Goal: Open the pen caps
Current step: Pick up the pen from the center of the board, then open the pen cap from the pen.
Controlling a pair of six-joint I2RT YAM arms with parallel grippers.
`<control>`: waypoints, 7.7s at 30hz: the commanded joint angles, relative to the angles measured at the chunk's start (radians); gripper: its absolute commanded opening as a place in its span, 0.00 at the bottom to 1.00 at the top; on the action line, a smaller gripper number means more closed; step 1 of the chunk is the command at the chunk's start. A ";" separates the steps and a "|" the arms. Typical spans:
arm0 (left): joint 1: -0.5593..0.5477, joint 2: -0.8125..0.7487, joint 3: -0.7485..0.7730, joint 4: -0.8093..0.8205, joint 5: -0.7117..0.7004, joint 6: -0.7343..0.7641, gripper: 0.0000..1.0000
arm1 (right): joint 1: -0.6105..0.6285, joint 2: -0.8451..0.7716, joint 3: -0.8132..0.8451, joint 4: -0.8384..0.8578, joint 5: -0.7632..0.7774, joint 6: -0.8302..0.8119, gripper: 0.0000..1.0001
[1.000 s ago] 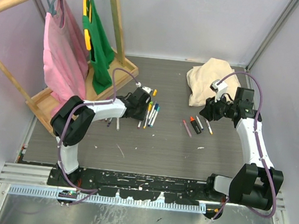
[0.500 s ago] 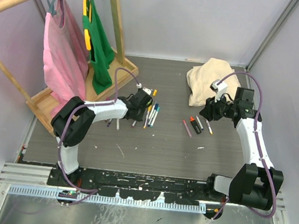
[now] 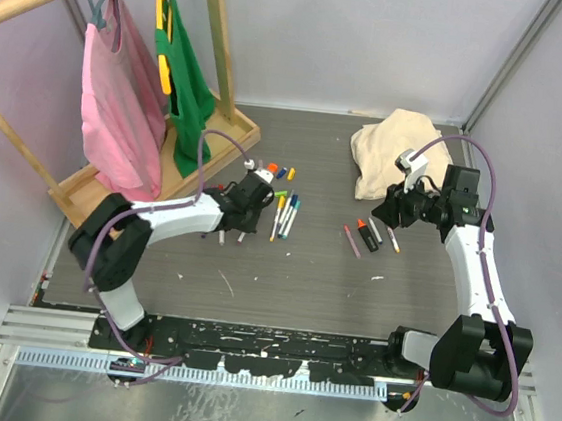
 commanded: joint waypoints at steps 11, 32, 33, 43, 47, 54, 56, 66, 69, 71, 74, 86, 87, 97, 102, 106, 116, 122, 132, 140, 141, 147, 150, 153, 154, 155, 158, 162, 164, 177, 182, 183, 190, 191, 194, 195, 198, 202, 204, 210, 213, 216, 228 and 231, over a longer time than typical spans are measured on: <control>-0.038 -0.571 -0.389 0.604 0.167 -0.164 0.00 | -0.001 -0.185 -0.057 0.140 -0.448 0.223 0.50; -0.278 -0.465 -0.562 1.529 0.106 -0.161 0.00 | 0.161 -0.181 -0.263 0.670 -0.562 0.639 0.62; -0.285 -0.435 -0.559 1.565 0.102 -0.157 0.00 | 0.171 -0.181 -0.278 0.705 -0.547 0.665 0.63; -0.339 -0.196 -0.450 1.750 0.059 -0.145 0.00 | 0.231 -0.200 -0.432 1.124 -0.484 0.906 0.66; -0.358 -0.150 -0.405 1.750 0.051 -0.141 0.00 | 0.237 -0.200 -0.454 1.174 -0.461 0.949 0.66; -0.375 -0.121 -0.366 1.750 0.050 -0.135 0.00 | 0.242 -0.197 -0.454 1.157 -0.430 0.956 0.64; -0.378 -0.114 -0.358 1.750 0.057 -0.142 0.00 | 0.244 -0.198 -0.451 1.151 -0.425 0.956 0.61; -0.380 -0.114 -0.359 1.750 0.047 -0.156 0.05 | 0.245 -0.209 -0.435 1.140 -0.443 0.953 0.04; -0.380 -0.124 -0.378 1.750 0.021 -0.174 0.20 | 0.245 -0.218 -0.420 1.101 -0.448 0.925 0.01; -0.377 -0.135 -0.397 1.750 0.007 -0.195 0.34 | 0.245 -0.219 -0.395 1.034 -0.448 0.881 0.01; -0.351 -0.164 -0.430 1.732 0.023 -0.269 0.51 | 0.245 -0.219 -0.362 0.936 -0.448 0.816 0.01; -0.177 -0.337 -0.396 1.405 0.463 -0.420 0.62 | 0.245 -0.197 -0.264 0.648 -0.471 0.624 0.01; -0.175 -0.350 -0.381 1.355 0.480 -0.406 0.62 | 0.245 -0.192 -0.258 0.637 -0.479 0.620 0.01; -0.174 -0.368 -0.244 1.055 0.521 -0.310 0.58 | 0.245 -0.177 -0.238 0.575 -0.527 0.560 0.01; -0.174 -0.339 -0.202 1.032 0.525 -0.317 0.45 | 0.246 -0.169 -0.232 0.552 -0.538 0.540 0.01; -0.173 -0.322 -0.179 1.026 0.529 -0.317 0.43 | 0.249 -0.166 -0.232 0.547 -0.539 0.530 0.01; -0.173 -0.260 -0.152 1.076 0.559 -0.361 0.28 | 0.258 -0.159 -0.225 0.522 -0.542 0.506 0.01; -0.174 -0.225 -0.150 1.131 0.567 -0.400 0.12 | 0.260 -0.160 -0.224 0.513 -0.543 0.497 0.01; -0.175 -0.217 -0.207 1.262 0.528 -0.439 0.00 | 0.260 -0.153 -0.217 0.511 -0.540 0.516 0.33; -0.176 -0.187 -0.225 1.331 0.514 -0.466 0.00 | 0.259 -0.143 -0.215 0.534 -0.534 0.558 0.42; -0.176 -0.184 -0.224 1.331 0.514 -0.466 0.00 | 0.259 -0.144 -0.216 0.539 -0.530 0.564 0.41; -0.181 -0.174 -0.224 1.341 0.516 -0.436 0.00 | 0.261 -0.142 -0.225 0.585 -0.517 0.622 0.36; -0.185 -0.174 -0.229 1.352 0.512 -0.414 0.00 | 0.260 -0.135 -0.224 0.585 -0.511 0.628 0.25; -0.187 -0.173 -0.231 1.368 0.509 -0.404 0.00 | 0.259 -0.132 -0.221 0.585 -0.508 0.633 0.16; -0.188 -0.173 -0.233 1.370 0.509 -0.403 0.00 | 0.260 -0.132 -0.221 0.584 -0.509 0.632 0.12; -0.188 -0.174 -0.234 1.371 0.509 -0.401 0.00 | 0.261 -0.132 -0.220 0.583 -0.508 0.634 0.08; -0.188 -0.180 -0.241 1.375 0.501 -0.399 0.04 | 0.260 -0.134 -0.214 0.571 -0.506 0.625 0.01; -0.185 -0.199 -0.277 1.411 0.466 -0.407 0.33 | 0.260 -0.134 -0.202 0.541 -0.504 0.603 0.01; -0.184 -0.212 -0.292 1.427 0.450 -0.419 0.46 | 0.259 -0.132 -0.199 0.531 -0.508 0.594 0.01; -0.141 -0.237 -0.270 1.463 0.434 -0.503 0.60 | 0.259 -0.128 -0.189 0.486 -0.517 0.547 0.01; -0.134 -0.230 -0.237 1.456 0.428 -0.511 0.53 | 0.261 -0.125 -0.186 0.476 -0.514 0.538 0.01; -0.130 -0.228 -0.230 1.450 0.428 -0.512 0.51 | 0.261 -0.125 -0.186 0.472 -0.514 0.533 0.01; -0.123 -0.213 -0.179 1.383 0.426 -0.514 0.39 | 0.259 -0.130 -0.183 0.460 -0.504 0.520 0.01; -0.124 -0.211 -0.175 1.380 0.428 -0.515 0.37 | 0.261 -0.132 -0.184 0.459 -0.502 0.518 0.01; -0.122 -0.203 -0.166 1.373 0.437 -0.523 0.36 | 0.260 -0.133 -0.182 0.454 -0.493 0.513 0.01; -0.122 -0.203 -0.167 1.369 0.438 -0.523 0.36 | 0.259 -0.134 -0.182 0.452 -0.490 0.510 0.01; -0.121 -0.201 -0.166 1.360 0.443 -0.527 0.35 | 0.260 -0.139 -0.180 0.444 -0.479 0.501 0.01; -0.122 -0.198 -0.162 1.341 0.456 -0.533 0.35 | 0.261 -0.144 -0.181 0.443 -0.467 0.497 0.01; -0.121 -0.194 -0.159 1.339 0.461 -0.537 0.35 | 0.261 -0.145 -0.180 0.442 -0.467 0.497 0.01; -0.122 -0.177 -0.152 1.340 0.472 -0.550 0.31 | 0.260 -0.145 -0.180 0.440 -0.464 0.494 0.01; -0.122 -0.169 -0.144 1.341 0.477 -0.550 0.24 | 0.260 -0.144 -0.181 0.438 -0.462 0.491 0.01; -0.122 -0.167 -0.132 1.340 0.481 -0.548 0.11 | 0.262 -0.145 -0.178 0.428 -0.451 0.481 0.01; 0.056 -0.232 -0.017 1.301 0.281 -0.530 0.00 | 0.273 -0.142 -0.167 0.371 -0.339 0.406 0.01; 0.107 -0.222 0.056 1.303 0.258 -0.542 0.00 | 0.272 -0.111 -0.150 0.336 -0.331 0.390 0.01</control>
